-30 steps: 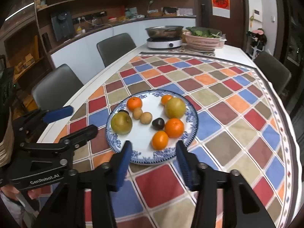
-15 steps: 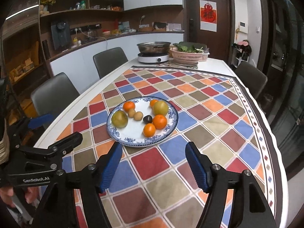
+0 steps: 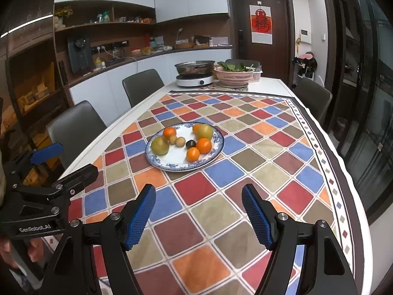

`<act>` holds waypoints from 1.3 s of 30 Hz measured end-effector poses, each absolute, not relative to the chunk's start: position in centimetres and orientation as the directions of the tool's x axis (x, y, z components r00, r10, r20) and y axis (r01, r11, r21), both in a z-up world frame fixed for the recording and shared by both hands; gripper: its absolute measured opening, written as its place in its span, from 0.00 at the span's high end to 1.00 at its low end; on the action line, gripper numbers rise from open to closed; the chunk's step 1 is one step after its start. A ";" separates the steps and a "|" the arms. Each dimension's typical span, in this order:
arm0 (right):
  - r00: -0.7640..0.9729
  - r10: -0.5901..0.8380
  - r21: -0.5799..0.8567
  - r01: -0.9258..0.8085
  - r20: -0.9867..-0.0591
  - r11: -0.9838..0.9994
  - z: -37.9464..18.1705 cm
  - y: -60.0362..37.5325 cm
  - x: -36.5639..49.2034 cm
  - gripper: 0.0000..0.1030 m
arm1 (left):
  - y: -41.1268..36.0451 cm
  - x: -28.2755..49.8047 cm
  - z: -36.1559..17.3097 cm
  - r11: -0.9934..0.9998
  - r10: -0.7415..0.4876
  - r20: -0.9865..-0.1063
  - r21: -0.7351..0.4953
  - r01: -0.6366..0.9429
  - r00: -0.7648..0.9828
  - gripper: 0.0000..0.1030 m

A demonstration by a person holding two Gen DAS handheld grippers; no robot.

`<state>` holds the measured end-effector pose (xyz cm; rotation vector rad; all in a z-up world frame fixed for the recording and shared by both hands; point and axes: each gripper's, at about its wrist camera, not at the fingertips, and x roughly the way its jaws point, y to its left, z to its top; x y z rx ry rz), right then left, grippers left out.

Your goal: Organize fruits

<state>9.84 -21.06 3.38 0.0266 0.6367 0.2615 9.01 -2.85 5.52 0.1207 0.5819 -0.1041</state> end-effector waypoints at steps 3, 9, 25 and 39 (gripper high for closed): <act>0.779 0.245 0.095 -0.234 -0.577 0.968 3.7 -21.1 8.9 0.29 | -2.9 8.1 6.0 0.987 -0.067 -0.542 0.085 0.133 0.838 0.00; 0.796 0.254 0.087 -0.247 -0.550 0.965 4.7 -21.0 6.9 0.25 | -2.8 6.4 6.6 0.987 -0.060 -0.519 0.097 0.129 0.853 0.00; 0.811 0.237 0.063 -0.241 -0.534 0.968 4.9 -20.8 5.7 0.24 | -2.7 5.3 6.7 0.988 -0.083 -0.520 0.068 0.137 0.850 0.00; 0.817 0.244 0.067 -0.246 -0.522 0.967 5.3 -20.9 5.0 0.24 | -2.6 4.5 7.0 0.988 -0.072 -0.497 0.080 0.128 0.865 0.00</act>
